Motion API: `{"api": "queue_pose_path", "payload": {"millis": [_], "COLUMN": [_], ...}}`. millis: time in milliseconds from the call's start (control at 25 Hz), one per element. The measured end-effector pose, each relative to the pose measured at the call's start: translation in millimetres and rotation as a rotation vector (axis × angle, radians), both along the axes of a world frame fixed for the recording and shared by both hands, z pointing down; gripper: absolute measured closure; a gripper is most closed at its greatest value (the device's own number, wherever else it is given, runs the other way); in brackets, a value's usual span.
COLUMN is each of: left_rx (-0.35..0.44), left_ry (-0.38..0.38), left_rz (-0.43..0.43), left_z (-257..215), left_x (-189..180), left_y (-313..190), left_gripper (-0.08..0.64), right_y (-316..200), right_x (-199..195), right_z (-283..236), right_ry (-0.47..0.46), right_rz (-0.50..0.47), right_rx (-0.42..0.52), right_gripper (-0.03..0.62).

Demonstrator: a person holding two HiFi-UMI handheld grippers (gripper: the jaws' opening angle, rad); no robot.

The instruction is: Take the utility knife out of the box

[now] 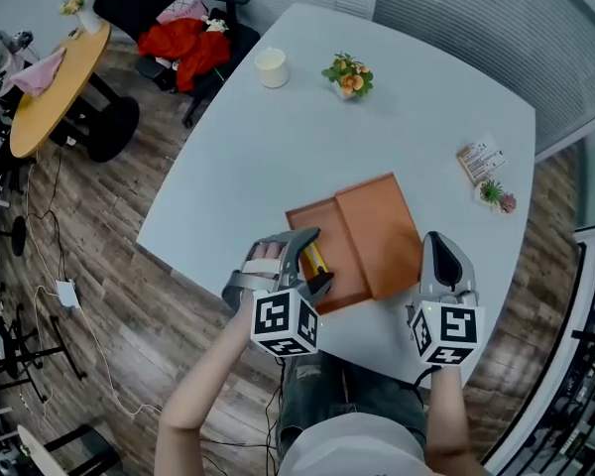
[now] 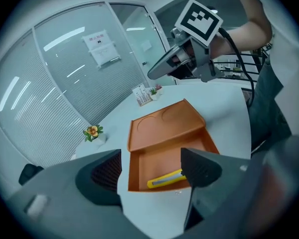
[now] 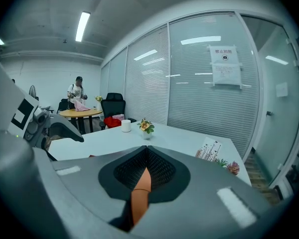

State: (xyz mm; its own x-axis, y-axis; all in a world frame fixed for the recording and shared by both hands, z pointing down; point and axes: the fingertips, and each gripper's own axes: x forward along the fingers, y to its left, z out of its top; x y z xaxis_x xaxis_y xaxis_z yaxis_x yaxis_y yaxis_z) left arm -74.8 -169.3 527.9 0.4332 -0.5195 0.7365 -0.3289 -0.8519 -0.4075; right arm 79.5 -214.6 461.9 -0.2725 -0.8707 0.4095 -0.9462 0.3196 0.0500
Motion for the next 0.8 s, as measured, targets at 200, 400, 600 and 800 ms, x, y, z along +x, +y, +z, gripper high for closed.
{"api": "queue_pose_path", "payload": {"millis": [200, 400, 600, 800], "left_rx": [-0.003, -0.016, -0.054, -0.130], "left_ry": [-0.083, -0.131, -0.206, -0.263], "left_rz": [0.100, 0.172, 0.271, 0.342], "left_z": [15.0, 30.8, 47.0, 67.4], "left_x": [4.7, 9.3, 10.1, 12.3], "left_y": [3.8, 0.9, -1.9, 3.0], "left_gripper": [0.186, 0.187, 0.186, 0.186], "right_y": [6.9, 10.3, 10.4, 12.4], "right_x": [4.9, 11.7, 16.7, 22.8], "right_z": [6.5, 10.4, 14.8, 17.6], "right_ry": [0.000, 0.001, 0.003, 0.006], "right_rz": [0.016, 0.027, 0.042, 0.052], "right_rx": [-0.018, -0.026, -0.037, -0.043], "right_gripper": [0.565, 0.565, 0.565, 0.565]}}
